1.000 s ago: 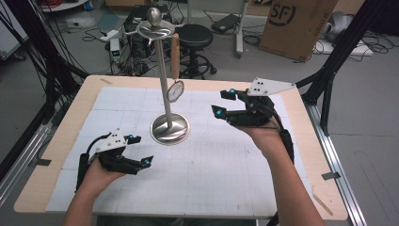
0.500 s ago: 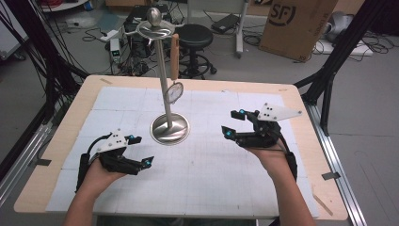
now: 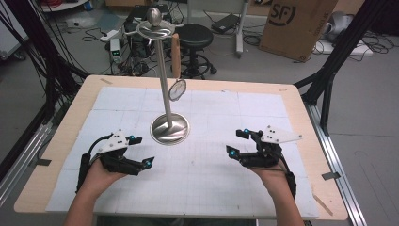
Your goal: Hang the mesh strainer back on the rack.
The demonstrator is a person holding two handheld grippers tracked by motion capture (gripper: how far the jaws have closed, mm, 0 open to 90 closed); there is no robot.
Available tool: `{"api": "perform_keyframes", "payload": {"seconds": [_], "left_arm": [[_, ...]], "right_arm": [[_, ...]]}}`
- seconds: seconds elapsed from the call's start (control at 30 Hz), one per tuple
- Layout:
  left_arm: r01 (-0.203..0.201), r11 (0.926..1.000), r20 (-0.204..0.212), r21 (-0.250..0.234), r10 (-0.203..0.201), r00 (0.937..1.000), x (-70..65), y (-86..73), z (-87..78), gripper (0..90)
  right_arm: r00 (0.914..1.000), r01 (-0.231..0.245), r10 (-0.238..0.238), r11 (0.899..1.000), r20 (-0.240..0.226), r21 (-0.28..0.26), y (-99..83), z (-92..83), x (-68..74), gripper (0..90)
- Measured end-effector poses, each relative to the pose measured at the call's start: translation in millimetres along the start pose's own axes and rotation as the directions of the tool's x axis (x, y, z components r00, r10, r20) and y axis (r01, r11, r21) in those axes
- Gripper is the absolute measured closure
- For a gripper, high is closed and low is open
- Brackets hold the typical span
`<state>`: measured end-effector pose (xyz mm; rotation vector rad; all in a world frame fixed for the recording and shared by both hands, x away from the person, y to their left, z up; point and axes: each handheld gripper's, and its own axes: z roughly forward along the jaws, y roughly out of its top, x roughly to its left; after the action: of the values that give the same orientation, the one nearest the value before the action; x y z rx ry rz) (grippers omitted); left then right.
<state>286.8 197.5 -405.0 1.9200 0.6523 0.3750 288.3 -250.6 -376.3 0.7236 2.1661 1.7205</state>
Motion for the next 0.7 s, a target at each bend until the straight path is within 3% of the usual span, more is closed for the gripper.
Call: {"api": "perform_keyframes", "payload": {"seconds": [0.2,0.53,0.7], "left_arm": [[-0.004,1.0,-0.001,0.005,0.004,1.0,-0.2,-0.7,1.4,13.9],[-0.005,1.0,0.002,0.008,0.005,1.0,-0.7,-1.0,3.1,14.0],[-0.004,1.0,0.004,0.009,0.004,1.0,-1.0,-1.1,3.8,14.0]], "right_arm": [[0.9998,0.008,-0.009,1.0,0.018,0.021,-17.9,-0.1,4.3,27.2],[0.9992,0.024,-0.026,0.997,0.031,0.073,-30.9,0.5,3.5,26.5],[0.9995,0.004,-0.006,0.997,0.03,0.078,-36.8,1.8,2.1,25.2]]}}
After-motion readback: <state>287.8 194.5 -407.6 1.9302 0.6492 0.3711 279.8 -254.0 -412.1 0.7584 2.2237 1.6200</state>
